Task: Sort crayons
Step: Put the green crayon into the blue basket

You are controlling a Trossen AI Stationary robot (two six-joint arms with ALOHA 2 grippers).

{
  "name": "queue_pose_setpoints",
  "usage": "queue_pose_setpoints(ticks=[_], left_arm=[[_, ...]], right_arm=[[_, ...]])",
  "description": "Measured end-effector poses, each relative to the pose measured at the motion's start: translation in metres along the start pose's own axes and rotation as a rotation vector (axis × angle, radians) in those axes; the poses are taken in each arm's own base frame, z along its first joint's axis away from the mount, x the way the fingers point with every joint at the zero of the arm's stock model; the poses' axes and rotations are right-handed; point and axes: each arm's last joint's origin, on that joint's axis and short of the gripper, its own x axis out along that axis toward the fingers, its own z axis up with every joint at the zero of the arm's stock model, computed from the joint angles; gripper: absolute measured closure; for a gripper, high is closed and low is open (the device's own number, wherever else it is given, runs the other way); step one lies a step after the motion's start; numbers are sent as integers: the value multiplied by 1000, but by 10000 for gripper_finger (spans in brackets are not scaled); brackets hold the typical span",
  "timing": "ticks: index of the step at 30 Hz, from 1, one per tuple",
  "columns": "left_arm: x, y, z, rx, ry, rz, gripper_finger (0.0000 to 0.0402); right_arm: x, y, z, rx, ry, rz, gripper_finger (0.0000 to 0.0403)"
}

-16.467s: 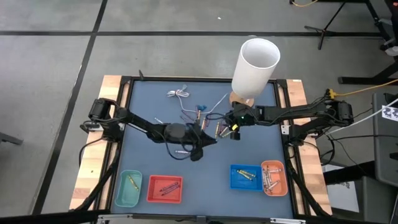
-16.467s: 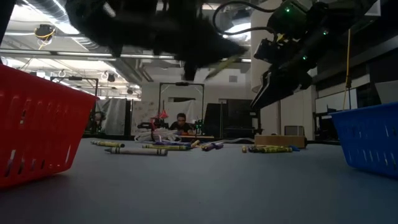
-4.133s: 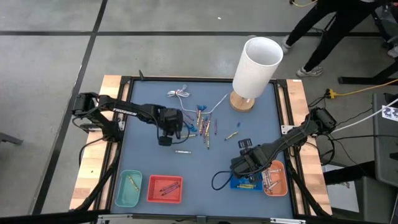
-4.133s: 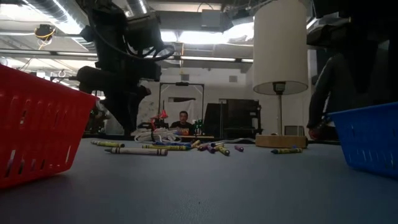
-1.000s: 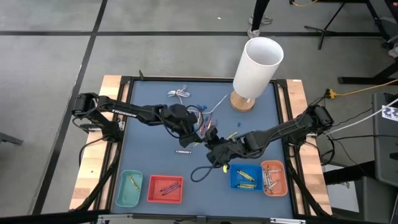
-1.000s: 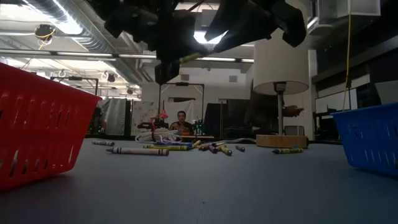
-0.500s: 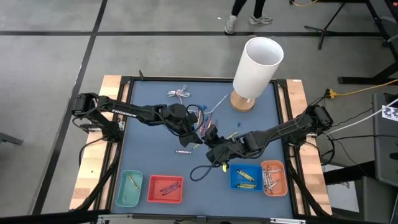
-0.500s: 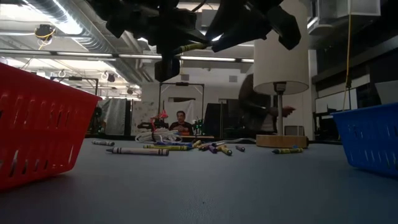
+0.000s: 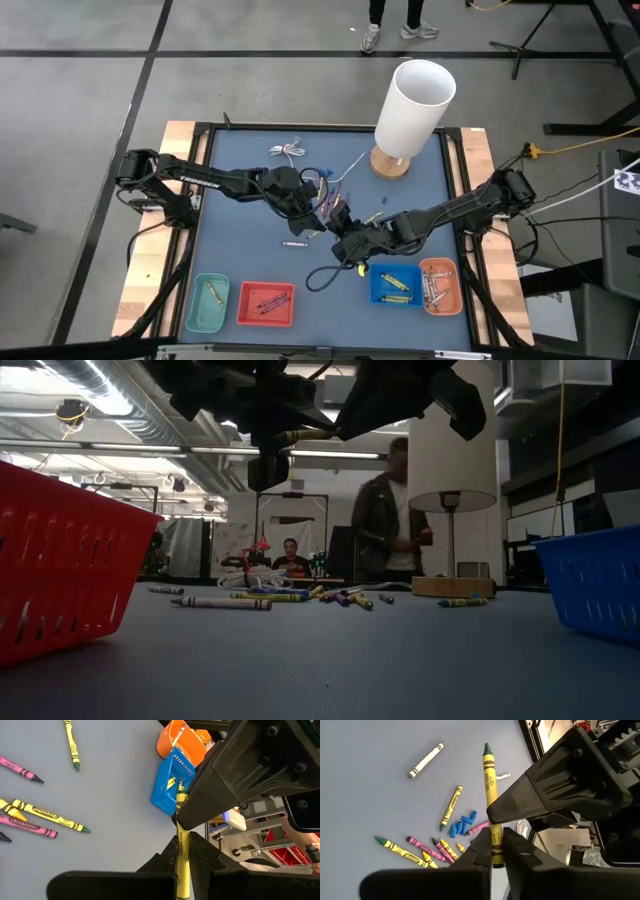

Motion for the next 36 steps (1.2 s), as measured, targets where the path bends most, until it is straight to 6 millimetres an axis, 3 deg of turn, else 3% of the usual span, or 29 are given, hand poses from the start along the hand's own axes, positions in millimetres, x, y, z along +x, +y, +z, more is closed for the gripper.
queue_pose_setpoints(ticks=[13, 23, 29, 36], left_arm=[[0, 0, 0, -1, 5, -1, 389], [0, 0, 0, 6, -7, 6, 314], [0, 1, -1, 29, 1, 20, 285], [0, 2, -1, 26, 6, 25, 278]], right_arm=[[0, 1, 1, 3, -37, 35, 378], [0, 5, 1, 38, -81, 131, 379], [-3, 19, -12, 156, 45, 282, 379], [-18, 39, -27, 342, 260, 494, 379]])
